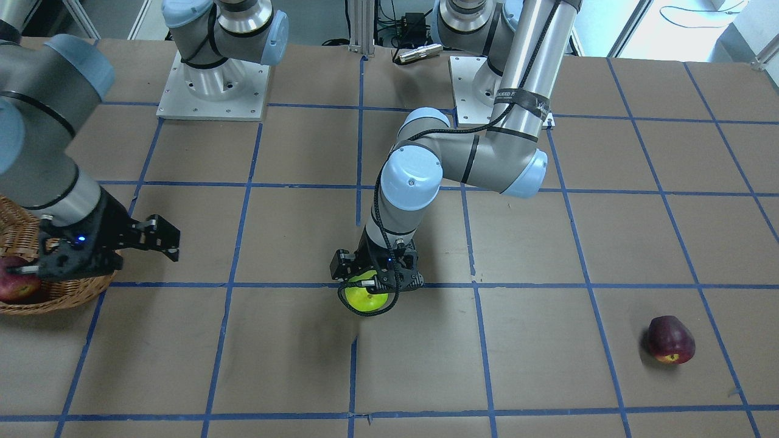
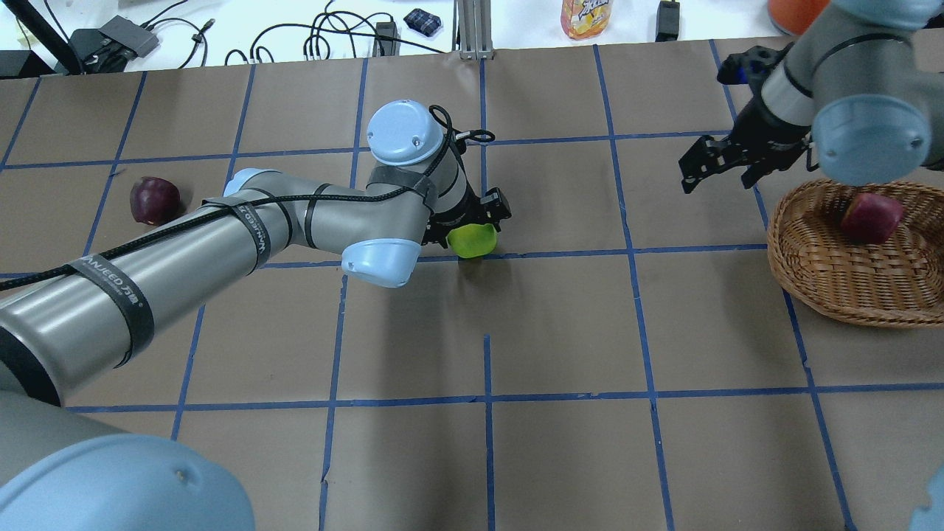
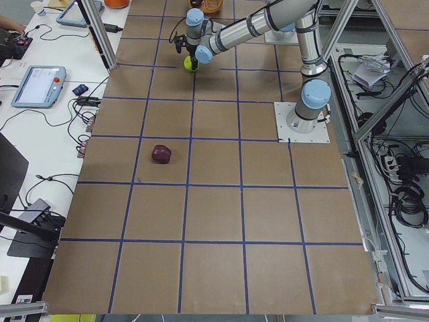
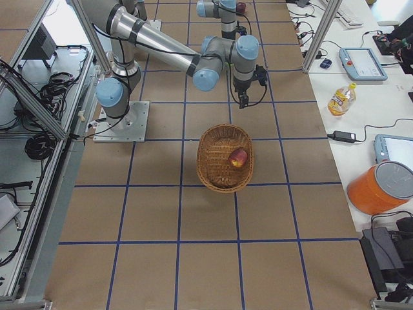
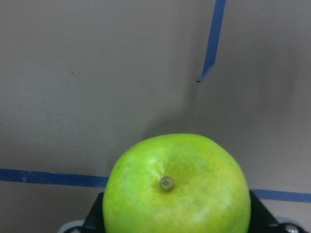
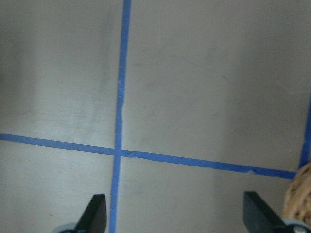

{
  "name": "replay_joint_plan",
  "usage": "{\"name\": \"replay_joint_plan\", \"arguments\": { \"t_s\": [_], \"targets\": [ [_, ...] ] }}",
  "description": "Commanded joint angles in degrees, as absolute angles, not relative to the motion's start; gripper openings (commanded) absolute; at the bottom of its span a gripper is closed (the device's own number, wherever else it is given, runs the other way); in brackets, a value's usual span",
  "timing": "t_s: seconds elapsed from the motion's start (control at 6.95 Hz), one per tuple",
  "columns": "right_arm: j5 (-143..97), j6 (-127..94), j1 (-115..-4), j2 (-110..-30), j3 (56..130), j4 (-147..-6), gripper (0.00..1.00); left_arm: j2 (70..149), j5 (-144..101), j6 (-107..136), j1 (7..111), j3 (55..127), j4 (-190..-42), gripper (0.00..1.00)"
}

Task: Put all apples into basket
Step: 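Set the green apple at the table center and open the left gripper, then grasp the green apple with the right gripper while the left grasps the dark red apple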

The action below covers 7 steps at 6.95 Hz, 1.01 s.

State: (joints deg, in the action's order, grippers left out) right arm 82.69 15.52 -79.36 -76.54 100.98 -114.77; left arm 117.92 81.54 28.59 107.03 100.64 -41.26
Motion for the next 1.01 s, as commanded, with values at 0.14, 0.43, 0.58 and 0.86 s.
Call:
{"name": "replay_joint_plan", "arguments": {
  "t_s": [0.14,0.43,0.58,0.86],
  "targets": [
    [82.88,-0.23,-90.41,-72.61,102.04,-124.34,1.0,111.91,80.34,13.2,96.56,97.84,-51.77,1.0],
    [81.83,-6.2,-94.11,-70.24,100.29,-126.81,1.0,109.17,80.77,-5.8,83.74,96.59,-60.54,1.0],
    [81.83,-11.46,-99.0,-68.66,98.72,-127.26,1.0,109.6,83.29,-14.15,77.23,96.16,-60.56,1.0],
    [81.65,-18.08,-105.7,-63.13,95.55,-131.1,1.0,112.22,87.52,-31.01,68.32,91.96,-60.29,1.0]
  ]
}}
